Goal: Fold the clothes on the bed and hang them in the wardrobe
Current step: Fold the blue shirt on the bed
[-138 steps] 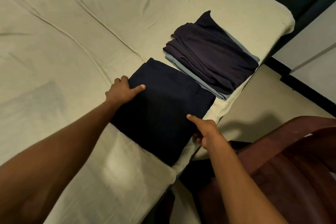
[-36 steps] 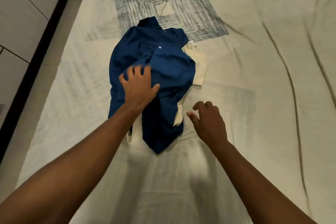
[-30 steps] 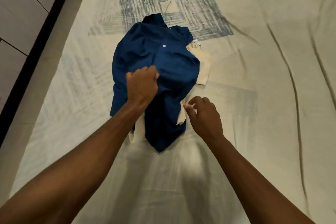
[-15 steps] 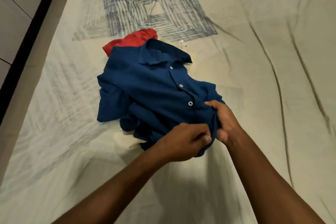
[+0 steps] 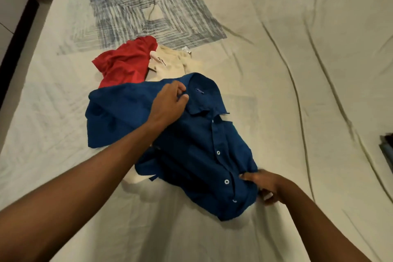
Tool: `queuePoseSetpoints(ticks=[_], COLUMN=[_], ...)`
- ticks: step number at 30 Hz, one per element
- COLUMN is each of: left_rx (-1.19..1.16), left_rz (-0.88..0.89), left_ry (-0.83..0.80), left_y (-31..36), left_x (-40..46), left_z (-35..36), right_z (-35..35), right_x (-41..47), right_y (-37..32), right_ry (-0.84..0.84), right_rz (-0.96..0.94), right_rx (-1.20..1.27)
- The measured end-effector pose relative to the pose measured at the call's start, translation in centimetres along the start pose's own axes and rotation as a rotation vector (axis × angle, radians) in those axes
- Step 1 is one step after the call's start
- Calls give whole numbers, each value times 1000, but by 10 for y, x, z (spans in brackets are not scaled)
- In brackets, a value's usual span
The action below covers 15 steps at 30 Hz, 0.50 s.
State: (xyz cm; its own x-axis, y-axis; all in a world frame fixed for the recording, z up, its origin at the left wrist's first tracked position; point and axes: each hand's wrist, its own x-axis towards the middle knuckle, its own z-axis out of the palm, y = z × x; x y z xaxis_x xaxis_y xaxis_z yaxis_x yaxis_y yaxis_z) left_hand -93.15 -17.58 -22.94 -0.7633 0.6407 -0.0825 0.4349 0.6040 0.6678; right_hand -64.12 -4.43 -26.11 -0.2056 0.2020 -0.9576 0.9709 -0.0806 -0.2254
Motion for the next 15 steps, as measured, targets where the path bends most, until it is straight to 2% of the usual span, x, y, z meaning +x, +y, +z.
queuePoseSetpoints(ticks=[2,5,10,12,15], left_rx=[120,307,437,414,292], left_rz=[45,43,-202,-144,108], left_ry=[12,43,-154,-181,-135], left_y=[-1,4,9,8,20], left_x=[20,49,92,99,92], left_z=[15,17,20,17,15], right_z=[-4,-9,-20,-23,-28], right_x=[-1,5,25,24,19], right_y=[1,-10,-25,-36,-57], right_ry=[20,115,461,528,624], right_rz=[54,-24,-192,-257,-397], right_rx=[13,25,-135,-229,-314])
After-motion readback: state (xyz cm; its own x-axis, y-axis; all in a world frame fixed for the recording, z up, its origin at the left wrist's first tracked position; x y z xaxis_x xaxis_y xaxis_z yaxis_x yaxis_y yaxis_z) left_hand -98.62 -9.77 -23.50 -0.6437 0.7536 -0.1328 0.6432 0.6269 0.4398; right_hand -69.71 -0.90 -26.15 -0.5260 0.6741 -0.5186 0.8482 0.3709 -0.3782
